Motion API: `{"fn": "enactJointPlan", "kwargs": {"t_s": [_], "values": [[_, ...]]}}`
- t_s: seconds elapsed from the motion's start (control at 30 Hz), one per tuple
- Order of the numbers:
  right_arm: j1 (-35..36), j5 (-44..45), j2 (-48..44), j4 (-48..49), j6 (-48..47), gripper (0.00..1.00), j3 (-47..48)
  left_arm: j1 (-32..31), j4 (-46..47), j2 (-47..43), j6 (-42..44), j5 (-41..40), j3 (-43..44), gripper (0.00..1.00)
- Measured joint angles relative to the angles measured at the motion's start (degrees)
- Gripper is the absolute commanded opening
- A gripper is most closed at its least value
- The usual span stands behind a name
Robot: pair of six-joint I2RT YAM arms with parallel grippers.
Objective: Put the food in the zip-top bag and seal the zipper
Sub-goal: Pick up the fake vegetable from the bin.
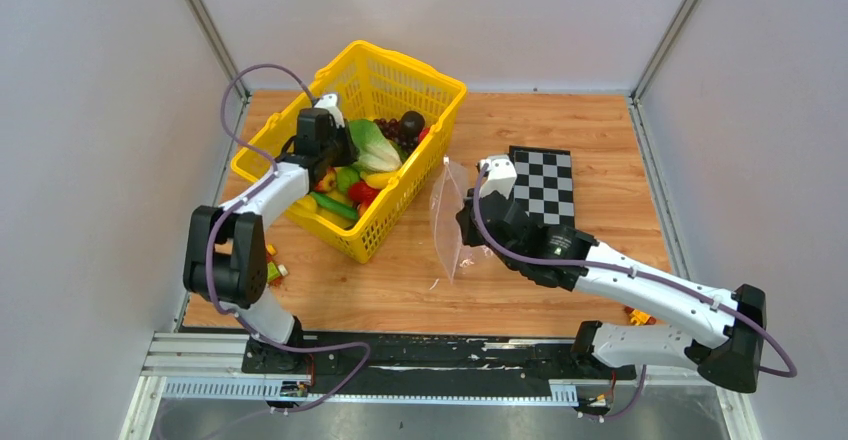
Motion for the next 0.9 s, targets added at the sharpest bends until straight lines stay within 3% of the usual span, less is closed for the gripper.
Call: {"fn": "enactJointPlan", "kwargs": {"t_s": [0.37, 0.73, 0.9], "values": [[0.0, 0.61, -5.18, 0.85, 1.18, 0.0, -1.36, -0.04, -3.45, -21.53, 0.66, 0.17, -0.39, 0.0], [0.0, 0.63, -6.25, 2.54, 3.63, 0.0, -3.17, -0.42, -9.97, -37.38, 0.26, 2.75, -1.01, 0.0], [0.0, 0.28, -6.23, 4.44, 4.37, 0.0, -3.21, -5.99, -11.32, -43.21, -1.53, 3.67, -1.01, 0.0]]}}
